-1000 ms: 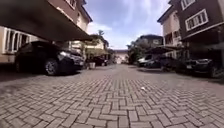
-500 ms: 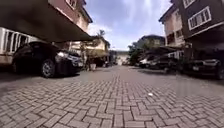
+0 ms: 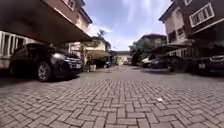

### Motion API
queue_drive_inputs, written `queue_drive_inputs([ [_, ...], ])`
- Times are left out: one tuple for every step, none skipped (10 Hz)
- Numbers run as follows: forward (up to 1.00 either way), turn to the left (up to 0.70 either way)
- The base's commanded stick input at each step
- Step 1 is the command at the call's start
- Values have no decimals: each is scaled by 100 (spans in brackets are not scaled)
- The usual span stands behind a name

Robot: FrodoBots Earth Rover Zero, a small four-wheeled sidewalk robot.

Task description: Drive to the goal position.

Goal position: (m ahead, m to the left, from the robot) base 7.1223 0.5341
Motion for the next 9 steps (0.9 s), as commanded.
queue_drive_inputs([
  [69,3],
  [69,3],
  [69,3],
  [69,3],
  [69,3],
  [69,3],
  [69,3],
  [69,3],
  [69,3],
])
